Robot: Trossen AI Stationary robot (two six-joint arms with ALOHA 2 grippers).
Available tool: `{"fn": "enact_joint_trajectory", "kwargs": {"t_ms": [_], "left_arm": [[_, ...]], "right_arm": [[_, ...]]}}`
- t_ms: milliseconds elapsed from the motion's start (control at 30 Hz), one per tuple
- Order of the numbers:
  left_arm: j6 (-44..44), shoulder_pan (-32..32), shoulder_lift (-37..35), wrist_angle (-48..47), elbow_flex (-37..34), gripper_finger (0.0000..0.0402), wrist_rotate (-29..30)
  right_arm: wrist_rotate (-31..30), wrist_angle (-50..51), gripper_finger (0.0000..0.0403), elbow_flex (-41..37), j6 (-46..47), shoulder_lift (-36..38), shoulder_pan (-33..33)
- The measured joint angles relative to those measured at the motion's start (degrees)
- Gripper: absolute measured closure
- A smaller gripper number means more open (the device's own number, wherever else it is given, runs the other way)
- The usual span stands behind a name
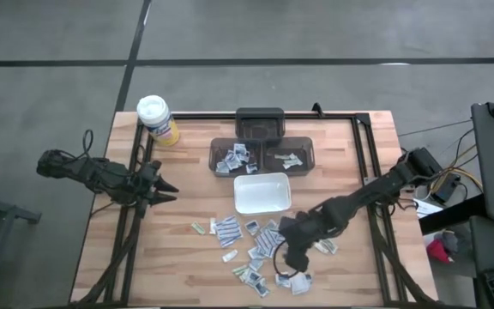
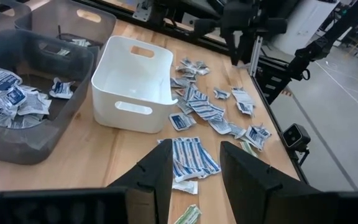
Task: Pick & Place First Aid Supplies
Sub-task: Put the alcohol pad into the bottom left black bin
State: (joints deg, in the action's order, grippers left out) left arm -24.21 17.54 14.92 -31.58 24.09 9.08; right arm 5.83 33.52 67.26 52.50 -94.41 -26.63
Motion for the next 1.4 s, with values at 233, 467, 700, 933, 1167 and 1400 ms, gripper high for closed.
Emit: {"fn": "enact_joint_trajectory", "kwargs": {"t_ms": [233, 467, 700, 933, 1167, 1400], "left_arm": [[0.0, 0.0, 0.9, 4.8, 0.0, 0.0275, 2.1], [0.1, 0.0, 3.7, 13.5, -0.2, 0.0275, 8.2], [0.4, 0.0, 10.3, 25.4, -1.3, 0.0275, 11.1], [0.5, 0.0, 20.1, 38.7, -2.0, 0.0275, 18.0], [1.7, -0.4, 29.4, 51.3, -1.6, 0.0275, 19.8], [1.8, -2.3, 38.8, 55.0, 2.4, 0.0275, 25.4]], "right_arm": [[-19.5, -11.4, 0.0395, 0.0, -8.8, 0.5, 2.2], [-33.7, -20.0, 0.0394, -0.1, -17.7, 0.5, 7.2], [-39.1, -23.8, 0.0394, -0.1, -23.2, 0.5, 13.9], [-39.2, -30.5, 0.0394, -0.1, -30.7, 0.5, 19.6], [-39.1, -36.3, 0.0394, -0.1, -37.8, 0.5, 21.5], [-39.0, -37.2, 0.0394, -0.1, -40.8, 0.5, 21.6]]}}
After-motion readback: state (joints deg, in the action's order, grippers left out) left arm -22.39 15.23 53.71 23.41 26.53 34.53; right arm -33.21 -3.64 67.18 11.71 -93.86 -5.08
